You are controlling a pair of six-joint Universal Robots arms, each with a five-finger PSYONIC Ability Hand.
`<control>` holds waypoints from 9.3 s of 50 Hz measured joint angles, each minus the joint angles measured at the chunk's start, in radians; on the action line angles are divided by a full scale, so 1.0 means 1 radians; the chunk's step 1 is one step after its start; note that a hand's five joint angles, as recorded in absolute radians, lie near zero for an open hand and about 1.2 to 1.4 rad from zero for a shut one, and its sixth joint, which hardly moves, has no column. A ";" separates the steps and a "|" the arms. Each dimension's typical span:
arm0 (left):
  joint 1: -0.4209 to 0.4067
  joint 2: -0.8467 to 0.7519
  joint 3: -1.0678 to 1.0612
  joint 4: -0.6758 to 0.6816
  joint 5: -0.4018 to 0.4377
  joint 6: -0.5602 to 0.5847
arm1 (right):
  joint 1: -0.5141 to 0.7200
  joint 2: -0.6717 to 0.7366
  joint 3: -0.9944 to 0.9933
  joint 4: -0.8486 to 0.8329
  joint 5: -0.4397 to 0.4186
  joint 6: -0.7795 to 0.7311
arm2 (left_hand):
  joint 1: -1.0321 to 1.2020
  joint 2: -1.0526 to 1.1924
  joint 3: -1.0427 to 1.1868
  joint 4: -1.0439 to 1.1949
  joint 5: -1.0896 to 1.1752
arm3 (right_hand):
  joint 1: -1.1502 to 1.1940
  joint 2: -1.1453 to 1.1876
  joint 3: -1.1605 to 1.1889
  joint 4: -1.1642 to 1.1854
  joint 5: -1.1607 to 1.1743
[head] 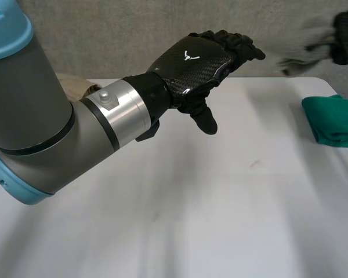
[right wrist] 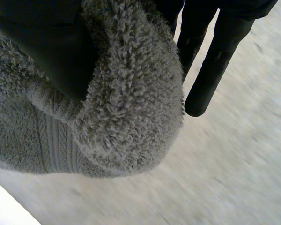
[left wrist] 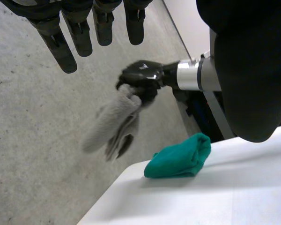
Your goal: Fold the laundry.
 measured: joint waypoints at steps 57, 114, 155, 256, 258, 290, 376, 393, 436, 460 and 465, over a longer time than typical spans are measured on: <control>0.343 -0.099 0.178 0.150 -0.430 0.021 | 0.080 -0.295 0.094 0.223 -0.101 -0.249 | 0.000 0.000 0.000 0.000 0.000 | -0.790 -0.929 -0.942 -0.985 -0.855; -0.175 -0.288 -0.138 0.077 -0.583 -0.037 | 0.108 -0.495 0.653 0.290 -0.077 -0.270 | 0.002 0.104 0.099 0.069 0.060 | -0.790 -0.929 -0.942 -0.985 -0.855; 0.429 -0.013 -0.842 0.380 -0.312 0.564 | 0.421 -0.307 0.754 0.442 0.040 -0.115 | 0.342 0.366 0.355 0.323 0.303 | 0.079 0.032 0.022 -0.005 0.080; 0.339 -0.063 -0.751 0.451 -0.181 0.330 | 0.453 -0.101 0.518 0.433 0.111 -0.060 | 0.948 1.028 1.008 0.994 0.939 | 0.114 0.038 0.001 -0.009 0.081; 0.330 -0.025 -0.744 0.459 -0.189 0.325 | 0.455 -0.136 0.499 0.429 0.136 -0.072 | 0.948 1.028 1.009 0.994 0.939 | 0.114 0.038 0.001 -0.002 0.081; 0.320 0.662 -0.095 0.094 -0.289 0.005 | 0.453 -0.651 -0.493 1.178 0.104 -0.176 | 0.948 1.033 1.017 0.998 0.939 | 0.114 0.038 0.036 0.001 0.088; 0.179 0.106 -0.896 0.205 -0.478 0.039 | 0.236 -0.238 0.720 0.367 -0.164 -0.396 | 0.378 0.400 0.389 0.368 0.348 | -0.476 -0.601 -0.611 -0.654 -0.530; 0.165 0.068 -0.884 0.275 -0.485 0.055 | 0.236 -0.134 0.676 0.312 -0.146 -0.446 | 0.933 1.029 1.011 0.994 0.956 | 0.008 0.012 0.031 -0.004 0.067; 0.163 -0.025 -0.509 0.214 -0.471 0.443 | 0.238 -0.282 0.457 0.756 0.050 -0.492 | 0.938 1.032 1.016 0.998 0.965 | 0.069 0.036 0.036 0.000 0.117; 0.143 -0.632 0.257 0.391 -0.554 0.431 | 0.319 0.285 -0.160 0.379 0.305 -0.461 | -0.015 0.048 0.037 0.001 0.000 | -0.791 -0.931 -0.944 -0.985 -0.855; 0.108 -0.482 0.121 0.392 -0.556 0.398 | 0.308 0.121 -0.046 0.518 0.293 -0.359 | -0.015 0.045 0.035 0.000 0.000 | -0.791 -0.931 -0.944 -0.985 -0.855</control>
